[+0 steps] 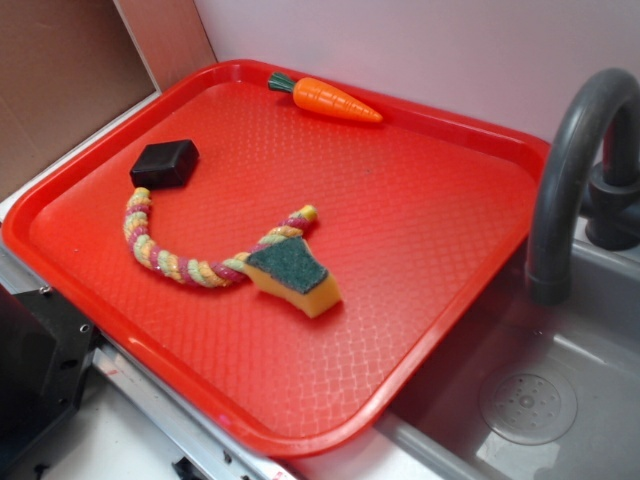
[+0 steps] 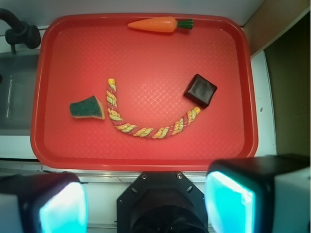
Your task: Grab the green sponge.
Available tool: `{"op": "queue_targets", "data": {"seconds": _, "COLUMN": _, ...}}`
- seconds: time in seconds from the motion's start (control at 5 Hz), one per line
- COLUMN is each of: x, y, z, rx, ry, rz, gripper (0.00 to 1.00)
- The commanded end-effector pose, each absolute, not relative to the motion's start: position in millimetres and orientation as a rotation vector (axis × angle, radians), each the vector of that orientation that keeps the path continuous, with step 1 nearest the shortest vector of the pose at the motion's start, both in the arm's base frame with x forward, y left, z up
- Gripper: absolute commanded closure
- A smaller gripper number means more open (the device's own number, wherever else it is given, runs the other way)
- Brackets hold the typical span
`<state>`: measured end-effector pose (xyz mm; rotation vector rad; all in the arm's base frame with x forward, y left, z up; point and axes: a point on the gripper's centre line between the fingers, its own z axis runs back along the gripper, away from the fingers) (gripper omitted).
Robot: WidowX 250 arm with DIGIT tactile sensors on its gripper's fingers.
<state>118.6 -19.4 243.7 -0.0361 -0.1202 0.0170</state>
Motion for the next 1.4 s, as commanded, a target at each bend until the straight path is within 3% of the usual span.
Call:
{"op": "queue_targets", "data": {"seconds": 0.0, "x": 118.6, "y": -19.4, "z": 243.7, "rx": -0.036, "ry": -0.120, "rz": 0.017, "gripper": 0.00}}
{"op": "queue_targets", "data": {"seconds": 0.6, "x": 149.6, "y": -65.8, "z": 212.0, "rx": -0.149, "ry": -0.096, "rz": 0.616, "gripper": 0.00}}
{"op": "queue_targets", "data": {"seconds": 0.8, "x": 167.9, "y": -74.9, "z": 194.1, "rx": -0.216, "ry": -0.032, "rz": 0.810, "gripper": 0.00}}
{"op": "queue_targets", "data": {"seconds": 1.0, "x": 186.1, "y": -81.4, "z": 168.2, "rx": -0.239, "ry": -0.074, "rz": 0.969, "gripper": 0.00}}
{"op": "queue_targets", "data": {"seconds": 1.2, "x": 201.6, "y": -86.3, "z": 136.2, "rx": -0.247, "ry": -0.058, "rz": 1.067, "gripper": 0.00}}
